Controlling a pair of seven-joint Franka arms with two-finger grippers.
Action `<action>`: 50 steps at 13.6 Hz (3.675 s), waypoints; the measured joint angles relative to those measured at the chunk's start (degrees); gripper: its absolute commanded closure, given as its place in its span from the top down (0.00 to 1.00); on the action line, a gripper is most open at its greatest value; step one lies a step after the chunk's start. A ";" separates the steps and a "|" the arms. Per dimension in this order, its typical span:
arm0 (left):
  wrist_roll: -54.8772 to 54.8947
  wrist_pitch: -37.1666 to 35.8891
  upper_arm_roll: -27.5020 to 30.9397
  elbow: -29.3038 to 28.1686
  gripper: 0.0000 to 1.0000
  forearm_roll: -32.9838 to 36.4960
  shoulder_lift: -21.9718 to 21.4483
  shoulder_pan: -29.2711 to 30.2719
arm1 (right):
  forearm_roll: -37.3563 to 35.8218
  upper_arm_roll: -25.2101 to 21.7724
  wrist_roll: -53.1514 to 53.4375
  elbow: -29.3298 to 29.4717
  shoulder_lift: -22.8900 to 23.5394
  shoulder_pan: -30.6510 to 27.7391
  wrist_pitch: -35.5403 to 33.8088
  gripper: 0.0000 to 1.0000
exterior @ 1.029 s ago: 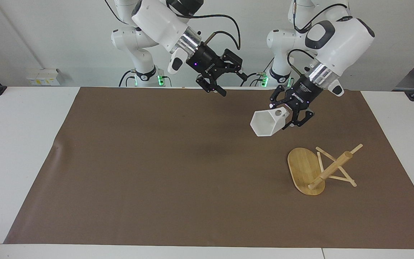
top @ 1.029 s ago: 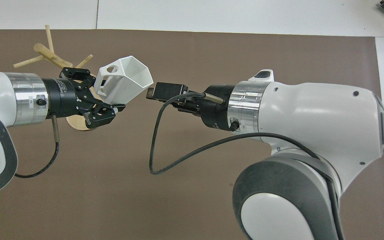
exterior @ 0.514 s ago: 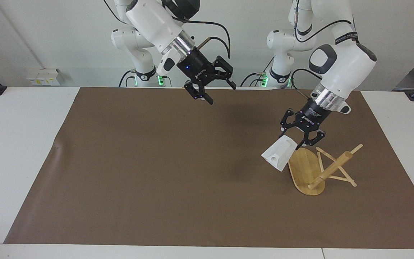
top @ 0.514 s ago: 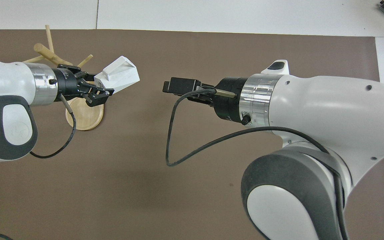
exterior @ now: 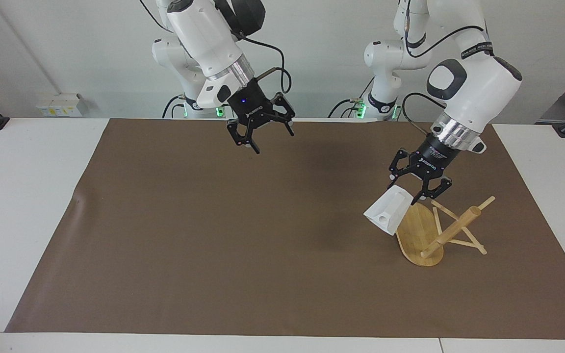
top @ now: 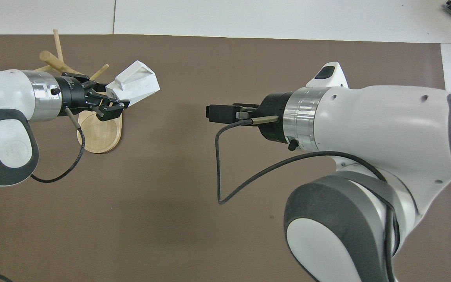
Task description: Hang cup on rack
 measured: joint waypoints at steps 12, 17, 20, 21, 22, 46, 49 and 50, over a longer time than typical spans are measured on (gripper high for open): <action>-0.10 9.87 0.10 -16.01 0.00 0.31 -12.30 5.15 | -19.18 -0.50 -9.25 0.25 -0.47 -11.43 -13.48 1.00; -1.66 10.83 0.03 -16.01 0.00 0.28 -12.35 5.60 | -19.88 -0.55 -9.26 0.26 -0.75 -16.85 -15.20 1.00; -2.80 11.09 0.08 -16.01 0.00 0.26 -12.35 6.46 | -19.88 -0.60 -9.15 0.25 -0.75 -18.98 -16.22 1.00; -3.49 11.18 0.09 -16.02 0.00 0.26 -12.34 6.55 | -19.88 -0.63 -8.54 0.25 -0.75 -19.37 -16.76 1.00; -4.10 11.35 0.09 -16.06 0.00 0.26 -12.29 6.56 | -19.88 -0.73 -7.24 0.25 -0.75 -19.74 -17.28 1.00; -9.16 15.11 -0.61 -16.31 0.16 0.16 -9.59 7.95 | -19.83 -4.31 -6.36 7.06 -0.73 -20.51 -27.29 1.00; -9.16 15.13 -0.62 -16.31 0.33 0.16 -9.59 7.95 | -19.83 -4.72 -6.53 7.18 -0.78 -20.51 -27.34 1.00; -9.16 15.13 -0.62 -16.31 0.42 0.16 -9.59 7.95 | -19.83 -4.89 -6.53 7.21 -0.78 -20.51 -27.34 1.00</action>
